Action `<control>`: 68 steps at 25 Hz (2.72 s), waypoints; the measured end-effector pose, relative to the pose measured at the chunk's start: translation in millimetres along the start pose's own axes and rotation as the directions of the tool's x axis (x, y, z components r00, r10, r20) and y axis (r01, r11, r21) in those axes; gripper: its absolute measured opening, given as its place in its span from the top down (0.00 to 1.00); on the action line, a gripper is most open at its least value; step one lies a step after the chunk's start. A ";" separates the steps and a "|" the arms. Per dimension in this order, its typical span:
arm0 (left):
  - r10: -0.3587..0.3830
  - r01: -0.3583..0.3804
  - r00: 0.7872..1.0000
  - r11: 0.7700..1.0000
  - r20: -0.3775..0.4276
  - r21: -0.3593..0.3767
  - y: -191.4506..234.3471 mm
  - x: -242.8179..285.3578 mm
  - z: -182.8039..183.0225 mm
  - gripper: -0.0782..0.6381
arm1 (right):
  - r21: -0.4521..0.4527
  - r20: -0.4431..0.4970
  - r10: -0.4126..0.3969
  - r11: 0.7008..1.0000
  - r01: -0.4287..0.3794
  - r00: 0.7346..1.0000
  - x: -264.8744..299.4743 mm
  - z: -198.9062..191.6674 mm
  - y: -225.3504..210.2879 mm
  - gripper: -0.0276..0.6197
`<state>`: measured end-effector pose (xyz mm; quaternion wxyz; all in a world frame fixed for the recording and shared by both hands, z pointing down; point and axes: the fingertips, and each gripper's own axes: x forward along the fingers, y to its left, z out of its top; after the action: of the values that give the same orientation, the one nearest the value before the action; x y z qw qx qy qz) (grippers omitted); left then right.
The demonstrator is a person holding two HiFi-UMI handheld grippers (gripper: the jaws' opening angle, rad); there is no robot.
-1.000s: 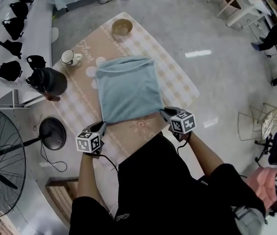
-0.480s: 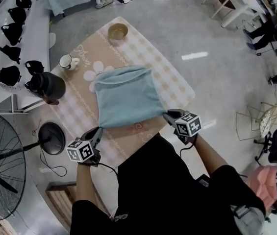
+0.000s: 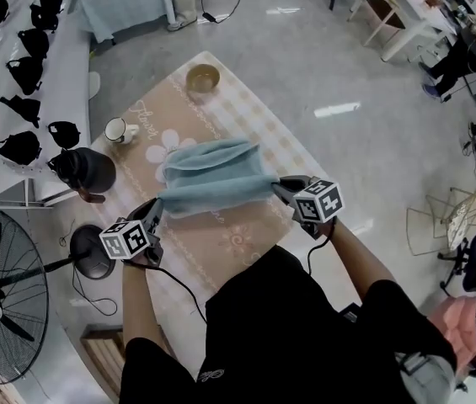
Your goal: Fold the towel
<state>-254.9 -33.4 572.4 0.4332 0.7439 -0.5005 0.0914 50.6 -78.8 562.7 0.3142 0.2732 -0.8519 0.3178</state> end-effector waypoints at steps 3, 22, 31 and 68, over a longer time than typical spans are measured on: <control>0.035 -0.034 0.999 0.999 -0.005 0.012 6.8 17.7 21.3 0.85 | -0.010 -0.014 0.007 1.000 -0.007 1.000 9.0 18.3 -14.9 0.91; 0.277 -0.280 0.957 0.960 -0.083 -0.026 76.0 107.8 67.9 0.85 | -0.066 -0.157 0.146 0.985 -0.158 0.977 99.5 83.6 -95.8 0.91; 0.349 -0.351 0.935 0.936 -0.063 -0.008 71.6 111.9 69.1 0.53 | -0.204 -0.181 0.162 0.959 -0.198 0.970 105.2 82.4 -111.7 0.65; 0.435 -0.336 0.805 0.895 0.403 -0.294 -266.4 39.0 -138.3 0.50 | -0.637 -0.110 0.305 0.709 -0.303 0.946 -81.1 23.7 -18.4 0.55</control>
<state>24.5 75.4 531.3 0.3502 0.5767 -0.7362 -0.0531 107.3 -86.0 497.7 0.3308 0.0048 -0.9423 0.0518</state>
